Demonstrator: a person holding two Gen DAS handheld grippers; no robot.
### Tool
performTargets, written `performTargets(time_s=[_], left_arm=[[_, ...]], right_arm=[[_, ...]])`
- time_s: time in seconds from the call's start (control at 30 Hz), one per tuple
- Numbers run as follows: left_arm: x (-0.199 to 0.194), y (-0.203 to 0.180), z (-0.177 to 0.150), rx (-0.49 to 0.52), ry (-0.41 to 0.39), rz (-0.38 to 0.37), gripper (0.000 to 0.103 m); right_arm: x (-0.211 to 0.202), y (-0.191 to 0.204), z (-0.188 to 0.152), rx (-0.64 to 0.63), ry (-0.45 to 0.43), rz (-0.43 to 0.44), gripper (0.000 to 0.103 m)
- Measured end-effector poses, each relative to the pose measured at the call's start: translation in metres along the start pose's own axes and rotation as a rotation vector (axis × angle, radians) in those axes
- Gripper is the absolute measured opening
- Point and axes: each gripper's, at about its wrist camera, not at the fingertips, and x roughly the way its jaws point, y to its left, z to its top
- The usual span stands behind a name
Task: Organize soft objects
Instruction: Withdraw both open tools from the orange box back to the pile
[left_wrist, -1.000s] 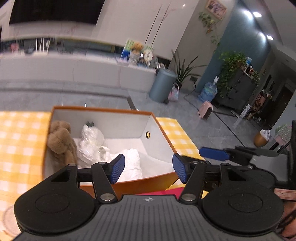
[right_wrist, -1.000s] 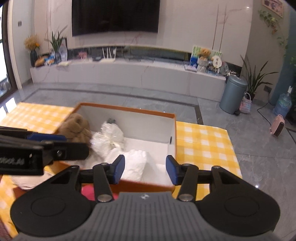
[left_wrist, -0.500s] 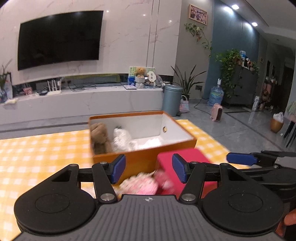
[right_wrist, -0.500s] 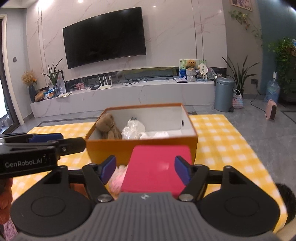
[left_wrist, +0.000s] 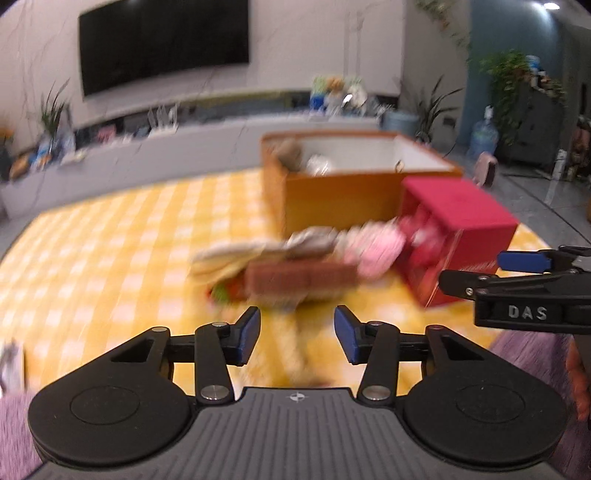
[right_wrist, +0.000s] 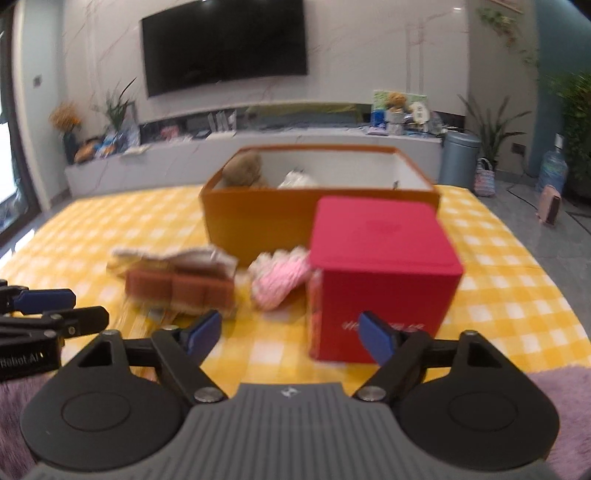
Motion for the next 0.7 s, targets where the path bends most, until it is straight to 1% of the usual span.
performTargets(time_s=[0.1, 0.17, 0.23, 0.3, 0.33, 0.37, 0.43, 0.57, 0.7], left_arm=[[0.004, 0.019, -0.012, -0.049, 0.046, 0.015, 0.048], [0.004, 0.027, -0.014, -0.076, 0.051, 0.024, 0.048], [0.005, 0.035, -0.016, -0.108, 0.053, 0.009, 0.048], [0.006, 0.041, -0.018, -0.131, 0.062, -0.009, 0.047], [0.009, 0.042, -0.017, -0.133, 0.076, -0.024, 0.043], [0.011, 0.044, -0.016, -0.133, 0.086, -0.038, 0.043], [0.015, 0.044, -0.017, -0.13, 0.097, -0.052, 0.043], [0.021, 0.043, -0.01, -0.113, 0.091, -0.038, 0.043], [0.029, 0.048, -0.001, -0.106, 0.091, -0.019, 0.043]], right_arm=[[0.008, 0.009, -0.003, -0.045, 0.043, 0.023, 0.083], [0.011, 0.013, -0.004, -0.049, 0.063, 0.045, 0.083], [0.012, 0.015, -0.004, -0.046, 0.069, 0.063, 0.081], [0.015, 0.017, -0.005, -0.046, 0.072, 0.076, 0.076], [0.017, 0.018, -0.005, -0.049, 0.075, 0.076, 0.072], [0.018, 0.02, -0.005, -0.051, 0.079, 0.081, 0.07], [0.023, 0.024, -0.003, -0.059, 0.084, 0.097, 0.07], [0.033, 0.039, 0.006, -0.129, 0.075, 0.14, 0.07], [0.046, 0.047, 0.021, -0.182, 0.063, 0.164, 0.065]])
